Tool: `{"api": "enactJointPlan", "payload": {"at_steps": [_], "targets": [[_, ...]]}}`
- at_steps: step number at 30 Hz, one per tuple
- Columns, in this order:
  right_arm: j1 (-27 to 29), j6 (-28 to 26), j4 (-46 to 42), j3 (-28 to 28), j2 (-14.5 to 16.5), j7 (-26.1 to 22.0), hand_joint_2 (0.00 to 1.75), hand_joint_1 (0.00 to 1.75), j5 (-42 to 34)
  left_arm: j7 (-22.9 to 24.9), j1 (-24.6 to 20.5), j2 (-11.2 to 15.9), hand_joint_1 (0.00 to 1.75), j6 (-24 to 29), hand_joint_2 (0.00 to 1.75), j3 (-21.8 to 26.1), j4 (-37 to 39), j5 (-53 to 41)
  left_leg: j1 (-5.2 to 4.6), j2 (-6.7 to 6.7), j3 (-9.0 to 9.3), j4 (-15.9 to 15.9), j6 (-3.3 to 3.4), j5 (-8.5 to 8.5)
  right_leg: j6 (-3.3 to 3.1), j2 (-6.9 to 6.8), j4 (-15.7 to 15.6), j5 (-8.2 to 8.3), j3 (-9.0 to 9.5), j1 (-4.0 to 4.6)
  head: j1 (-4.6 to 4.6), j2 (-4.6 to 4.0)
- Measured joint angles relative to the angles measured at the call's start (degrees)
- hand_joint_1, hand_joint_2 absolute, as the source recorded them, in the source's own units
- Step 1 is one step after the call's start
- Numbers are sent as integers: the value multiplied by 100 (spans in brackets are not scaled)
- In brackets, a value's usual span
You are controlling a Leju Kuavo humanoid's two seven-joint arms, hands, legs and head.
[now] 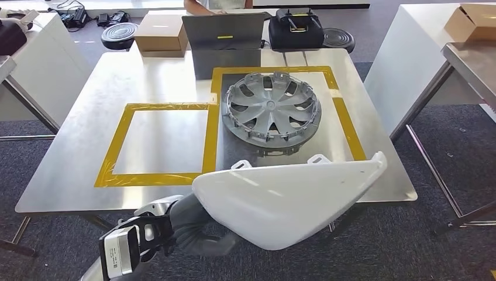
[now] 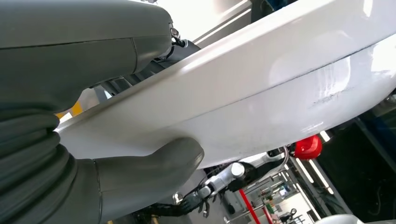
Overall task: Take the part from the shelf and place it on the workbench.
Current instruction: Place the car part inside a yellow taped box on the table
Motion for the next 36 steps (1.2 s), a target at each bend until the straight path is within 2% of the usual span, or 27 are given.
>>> {"api": "enactJointPlan", "payload": {"at_steps": [2, 3, 4, 5, 6, 7, 8, 9, 10, 11, 12, 13, 14, 16, 18, 20, 22, 23, 24, 26, 27, 28, 29, 30, 33, 36], "targets": [[-20, -5, -2, 0, -6, -10, 0, 0, 1, -2, -28, -8, 175, 6, 175, 11, -21, 2, 26, -23, 149, -73, 70, -57, 66, 1, 266, 103, -72, -5, 9, 0], [-35, -1, -3, 0, -7, -14, 0, 0, -4, -3, -41, -15, 175, 8, 175, 14, -25, 3, 39, -29, 235, -108, 97, -90, 94, 4, 523, 147, -223, -13, 17, 0], [-49, 4, -4, 1, -8, -16, 0, 0, -11, -2, -45, -19, 175, 8, 175, 16, -25, 4, 45, -29, 311, -141, 116, -131, 122, 6, 843, 129, -450, -23, 26, 0], [-57, 8, -4, 1, -7, -18, 0, 0, -19, 1, -49, -22, 175, 9, 175, 16, -20, 4, 46, -30, 379, -158, 130, -179, 146, 7, 1157, 22, -706, -31, 33, 0], [-58, 12, -4, 1, -6, -18, 0, 0, -26, 3, -50, -23, 175, 11, 175, 16, -16, 4, 47, -36, 441, -166, 135, -232, 162, 7, 1400, -155, -954, -36, 39, 0], [-54, 12, -4, 1, -6, -16, 0, 0, -29, 4, -49, -23, 175, 17, 175, 16, -13, 3, 47, -48, 508, -168, 134, -293, 172, 7, 1529, -324, -1155, -39, 43, 0], [-47, 12, -4, 0, -7, -15, 0, 0, -30, 4, -48, -23, 175, 26, 175, 16, -9, 3, 47, -62, 584, -168, 127, -357, 173, 7, 1514, -402, -1284, -39, 47, 0], [-42, 12, -4, 0, -7, -14, 0, 0, -30, 3, -46, -23, 175, 35, 175, 16, -8, 2, 47, -74, 667, -168, 116, -422, 168, 7, 1350, -325, -1335, -39, 52, 0], [-37, 12, -4, 1, -8, -14, 0, 0, -29, 2, -45, -23, 175, 42, 175, 16, -8, 2, 47, -82, 757, -168, 103, -490, 157, 7, 1051, -77, -1319, -37, 55, 0], [-26, 12, -4, 1, -8, -14, 0, 0, -28, -2, -47, -21, 175, 46, 175, 16, -5, 2, 44, -85, 828, -167, 88, -557, 133, 7, 675, 306, -1282, -33, 60, 0], [-18, 12, -4, 2, -8, -13, 0, 0, -24, -12, -43, -19, 175, 52, 175, 15, 1, 4, 37, -91, 887, -165, 67, -618, 101, 5, 360, 620, -1245, -20, 66, 0], [-11, 12, -4, 2, -9, -12, 0, 0, -15, -25, -39, -15, 175, 67, 175, 15, 6, 9, 31, -97, 917, -170, 38, -669, 62, 5, 142, 858, -1214, -4, 67, 0], [-4, 13, -4, 2, -9, -10, 0, 0, -6, -44, -32, -9, 175, 101, 175, 15, 8, 14, 25, -103, 934, -170, 4, -700, 18, 5, 31, 972, -1209, 8, 69, 0], [3, 13, -4, 2, -8, -7, 0, 0, 14, -102, -6, 4, 175, 239, 175, 24, -24, -9, 20, -102, 971, -184, -67, -724, -64, 9, -9, 964, -1154, 8, 66, 0], [9, 13, -4, 2, -2, -7, 0, 0, 29, -205, 53, 33, 175, 457, 175, 40, -91, -134, 21, -80, 904, 35, -123, -778, -136, 12, -72, 945, -1044, -19, 50, 0], [8, -6, -4, 2, 2, 1, 0, 0, 41, -304, 144, 77, 175, 702, 175, 63, -164, -346, 40, -54, 577, 644, -170, -1006, -186, 13, -106, 897, -946, -32, 22, 0], [6, -27, -4, 2, 3, 15, 0, 0, 42, -334, 237, 119, 175, 960, 175, 78, -226, -639, 62, -40, 162, 1242, -212, -1265, -197, 13, -106, 840, -895, -32, 8, 0], [6, -30, -4, 2, 7, 20, 0, 0, 40, -326, 269, 136, 175, 1104, 175, 80, -256, -824, 69, -34, 45, 1332, -226, -1264, -192, 13, -104, 814, -868, -31, 7, 0], [7, -31, -4, 2, 13, 20, 0, 0, 39, -311, 288, 149, 175, 1265, 175, 81, -287, -1024, 73, -28, 31, 1216, -235, -1132, -184, 13, -101, 790, -837, -32, 5, 0], [5, -32, -4, 2, 33, 15, 0, 0, 39, -275, 294, 167, 175, 1577, 175, 87, -349, -1416, 78, -7, 263, 501, -224, -634, -159, 13, -94, 745, -772, -32, 0, 0], [4, -32, -4, 2, 41, 11, 0, 0, 39, -260, 292, 176, 175, 1694, 175, 91, -371, -1555, 72, 3, 389, 146, -202, -480, -139, 16, -86, 727, -749, -28, -2, 0], [3, -32, -4, 2, 48, 10, 0, 0, 39, -250, 291, 184, 175, 1767, 175, 95, -388, -1654, 63, 11, 473, -90, -169, -395, -109, 17, -81, 712, -740, -23, -5, 0], [4, -32, -4, 2, 51, 10, 0, 0, 39, -241, 292, 191, 175, 1807, 175, 99, -400, -1706, 59, 13, 511, -203, -137, -350, -80, 15, -71, 693, -740, -14, -7, 0], [4, -32, -4, 2, 51, 11, 0, 0, 39, -237, 293, 196, 175, 1827, 175, 102, -408, -1730, 54, 10, 512, -211, -118, -352, -84, 13, -64, 679, -742, -5, -5, 0], [1, -28, -4, 2, 53, 12, 0, 0, 39, -232, 295, 201, 175, 1846, 175, 109, -426, -1769, 51, -3, 524, -217, -98, -264, -139, 5, -77, 683, -727, 8, 3, 0], [0, 1, -4, 2, 59, 11, 0, 0, 39, -231, 295, 203, 175, 1871, 175, 112, -445, -1809, 43, -3, 523, -216, -54, -270, -110, 5, -121, 703, -707, 6, 5, 0]]}}
